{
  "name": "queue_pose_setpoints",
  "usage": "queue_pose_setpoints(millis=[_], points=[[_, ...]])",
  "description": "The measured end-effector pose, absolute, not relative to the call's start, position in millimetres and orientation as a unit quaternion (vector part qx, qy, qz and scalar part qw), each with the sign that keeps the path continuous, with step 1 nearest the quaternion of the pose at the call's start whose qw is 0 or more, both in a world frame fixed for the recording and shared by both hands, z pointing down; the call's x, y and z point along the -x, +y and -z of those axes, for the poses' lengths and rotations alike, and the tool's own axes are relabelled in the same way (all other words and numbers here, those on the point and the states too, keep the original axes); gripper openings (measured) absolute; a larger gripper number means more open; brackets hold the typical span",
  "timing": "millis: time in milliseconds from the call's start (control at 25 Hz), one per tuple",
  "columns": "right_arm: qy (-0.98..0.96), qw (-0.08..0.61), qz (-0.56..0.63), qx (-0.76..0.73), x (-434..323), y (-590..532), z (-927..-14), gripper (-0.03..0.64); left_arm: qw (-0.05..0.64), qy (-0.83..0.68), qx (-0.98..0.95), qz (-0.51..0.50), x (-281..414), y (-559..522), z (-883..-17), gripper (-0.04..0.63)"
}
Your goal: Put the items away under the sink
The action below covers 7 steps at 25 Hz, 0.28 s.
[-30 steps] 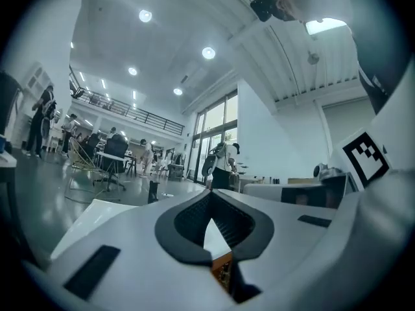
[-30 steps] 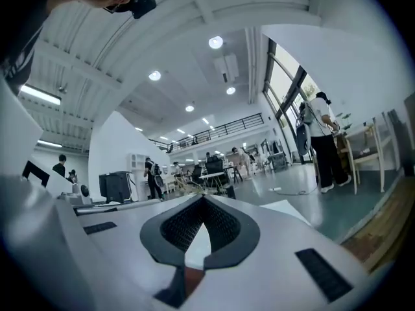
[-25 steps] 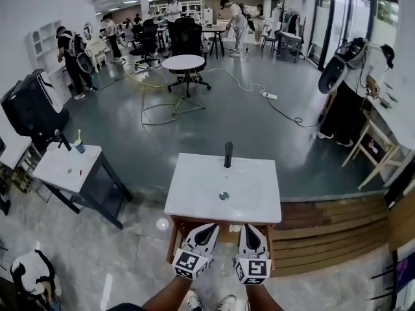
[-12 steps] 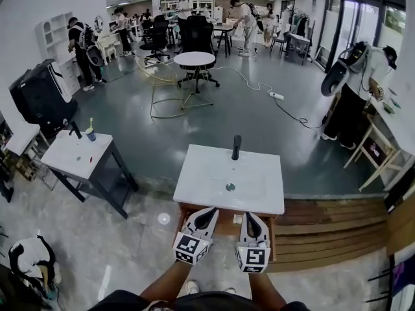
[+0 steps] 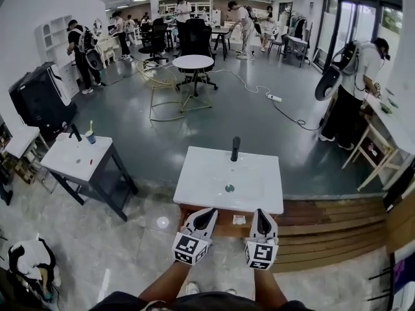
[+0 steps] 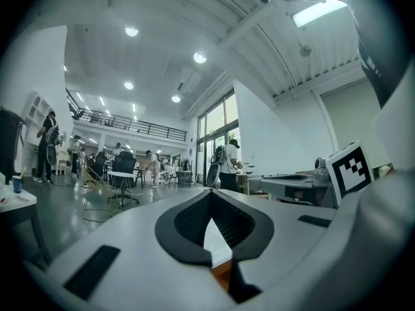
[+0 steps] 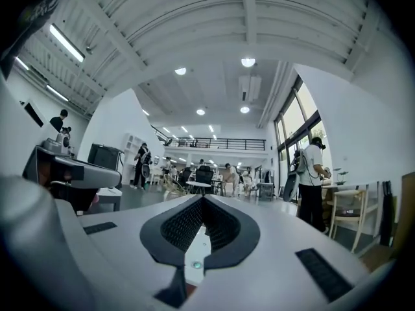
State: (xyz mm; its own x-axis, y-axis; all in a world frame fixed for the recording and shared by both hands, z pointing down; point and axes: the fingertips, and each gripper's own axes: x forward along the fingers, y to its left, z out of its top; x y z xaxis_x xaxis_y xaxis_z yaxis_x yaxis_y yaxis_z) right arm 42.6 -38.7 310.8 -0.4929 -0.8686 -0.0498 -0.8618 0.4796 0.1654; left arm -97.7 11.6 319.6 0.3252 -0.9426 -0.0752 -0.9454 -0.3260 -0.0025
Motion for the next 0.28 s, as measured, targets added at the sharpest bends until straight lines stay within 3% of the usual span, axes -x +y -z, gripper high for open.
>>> queue_pose_setpoints(millis=[280], points=[[-0.862,0.023,0.081,-0.501,-35.6,-29.8,-312.0,0.023,0.020,0.577,0.816,-0.037,98.5,13.1,-317.3,0.000]])
